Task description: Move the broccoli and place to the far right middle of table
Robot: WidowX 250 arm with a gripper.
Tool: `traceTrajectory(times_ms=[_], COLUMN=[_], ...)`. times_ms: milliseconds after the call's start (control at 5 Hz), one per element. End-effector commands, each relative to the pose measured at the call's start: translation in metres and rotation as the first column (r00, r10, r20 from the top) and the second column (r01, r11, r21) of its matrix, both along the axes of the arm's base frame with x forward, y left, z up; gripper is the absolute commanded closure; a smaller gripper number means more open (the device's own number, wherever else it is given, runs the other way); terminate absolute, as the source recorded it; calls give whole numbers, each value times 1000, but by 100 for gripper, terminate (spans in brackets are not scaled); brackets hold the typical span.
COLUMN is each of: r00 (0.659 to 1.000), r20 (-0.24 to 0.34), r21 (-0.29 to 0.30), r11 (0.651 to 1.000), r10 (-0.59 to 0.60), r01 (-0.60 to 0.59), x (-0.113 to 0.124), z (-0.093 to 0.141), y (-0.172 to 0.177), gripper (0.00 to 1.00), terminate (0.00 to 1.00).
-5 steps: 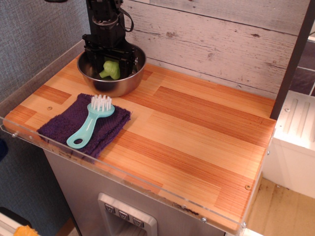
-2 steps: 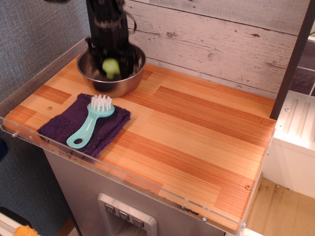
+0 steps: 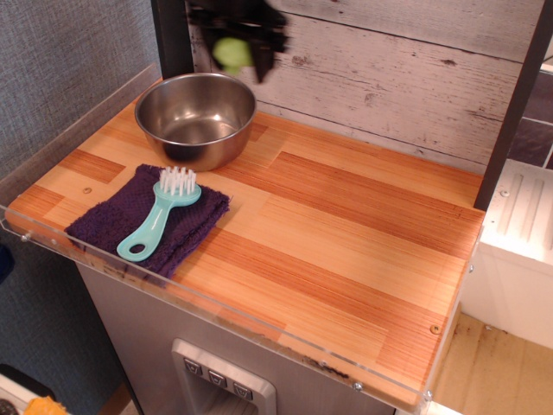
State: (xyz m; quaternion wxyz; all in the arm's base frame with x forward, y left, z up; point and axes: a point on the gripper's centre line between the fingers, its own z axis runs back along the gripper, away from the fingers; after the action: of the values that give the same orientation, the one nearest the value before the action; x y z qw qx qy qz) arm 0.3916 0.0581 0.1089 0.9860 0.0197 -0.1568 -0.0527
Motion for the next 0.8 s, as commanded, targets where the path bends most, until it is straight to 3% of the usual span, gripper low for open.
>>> traceTrajectory(times_ms=[0,200,400,600], r00=[962,973,984,986], r20=[-25,-44,-129,-165], r21=[-22,-73,-119,-124], r11=[962,972,987,992], r10=[-271,-227,-125,17], r01=[271,223,110,-37], x=[-24,-55,-67,-57], z=[0,-7,-23,-39], y=[-95,-125,-132,-136], gripper=[100,100,100,100], terminate=[0,0,0,0])
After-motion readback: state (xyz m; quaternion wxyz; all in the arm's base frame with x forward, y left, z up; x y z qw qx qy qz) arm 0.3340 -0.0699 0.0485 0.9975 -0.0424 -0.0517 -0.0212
